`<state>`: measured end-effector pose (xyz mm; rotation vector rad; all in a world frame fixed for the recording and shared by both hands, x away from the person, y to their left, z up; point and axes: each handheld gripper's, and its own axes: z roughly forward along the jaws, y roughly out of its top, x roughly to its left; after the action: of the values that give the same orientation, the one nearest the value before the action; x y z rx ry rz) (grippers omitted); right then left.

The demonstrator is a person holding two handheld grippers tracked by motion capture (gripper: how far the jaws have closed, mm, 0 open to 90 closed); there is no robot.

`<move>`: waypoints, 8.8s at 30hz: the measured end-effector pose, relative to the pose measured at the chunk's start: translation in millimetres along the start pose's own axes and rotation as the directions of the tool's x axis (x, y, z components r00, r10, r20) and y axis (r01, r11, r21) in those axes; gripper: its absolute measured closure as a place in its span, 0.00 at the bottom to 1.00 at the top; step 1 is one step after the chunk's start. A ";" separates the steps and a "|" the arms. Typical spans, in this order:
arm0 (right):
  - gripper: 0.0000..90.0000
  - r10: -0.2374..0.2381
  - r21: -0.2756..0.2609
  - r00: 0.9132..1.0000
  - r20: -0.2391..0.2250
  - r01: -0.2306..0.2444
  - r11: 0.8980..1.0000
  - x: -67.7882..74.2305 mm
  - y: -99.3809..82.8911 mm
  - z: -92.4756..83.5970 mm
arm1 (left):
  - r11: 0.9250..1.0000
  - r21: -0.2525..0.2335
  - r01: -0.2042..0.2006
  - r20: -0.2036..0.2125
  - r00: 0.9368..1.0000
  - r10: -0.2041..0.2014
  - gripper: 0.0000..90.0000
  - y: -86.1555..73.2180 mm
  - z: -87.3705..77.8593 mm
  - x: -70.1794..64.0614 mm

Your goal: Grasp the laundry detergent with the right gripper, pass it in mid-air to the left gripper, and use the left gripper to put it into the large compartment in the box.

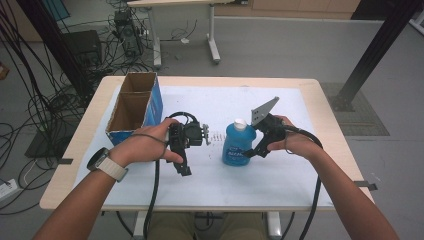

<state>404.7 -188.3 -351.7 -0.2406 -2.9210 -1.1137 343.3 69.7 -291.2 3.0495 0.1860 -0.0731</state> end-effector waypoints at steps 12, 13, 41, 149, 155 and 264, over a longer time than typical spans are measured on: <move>0.11 -0.002 -0.023 1.000 0.007 0.003 1.000 0.8 -2.7 2.6 | 1.000 0.000 0.002 0.001 1.000 -0.002 0.13 -0.1 0.1 0.1; 0.11 -0.001 -0.023 1.000 0.007 0.001 1.000 0.7 -3.1 2.6 | 1.000 -0.001 0.004 0.001 1.000 -0.004 0.13 -0.1 0.2 0.1; 0.16 -0.008 -0.059 1.000 0.011 0.008 0.998 1.3 -9.0 8.6 | 1.000 0.000 0.004 0.001 1.000 -0.004 0.13 0.3 0.4 0.4; 0.31 -0.007 -0.171 1.000 0.006 0.008 0.985 -1.0 -21.1 28.3 | 1.000 -0.006 0.015 0.013 1.000 -0.015 0.13 -1.7 5.8 3.6; 0.32 -0.008 -0.177 1.000 0.006 0.009 0.984 -0.7 -21.1 28.8 | 1.000 -0.005 0.016 0.013 1.000 -0.016 0.13 -2.1 5.9 3.6; 0.48 -0.016 -0.250 1.000 0.005 0.016 0.968 0.0 -29.2 35.7 | 1.000 -0.009 0.022 0.021 1.000 -0.021 0.14 -2.7 8.0 5.0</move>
<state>402.1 -186.2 -397.7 -0.2200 -2.7837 -1.4866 347.6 72.2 -299.7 3.0364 0.2170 -0.1051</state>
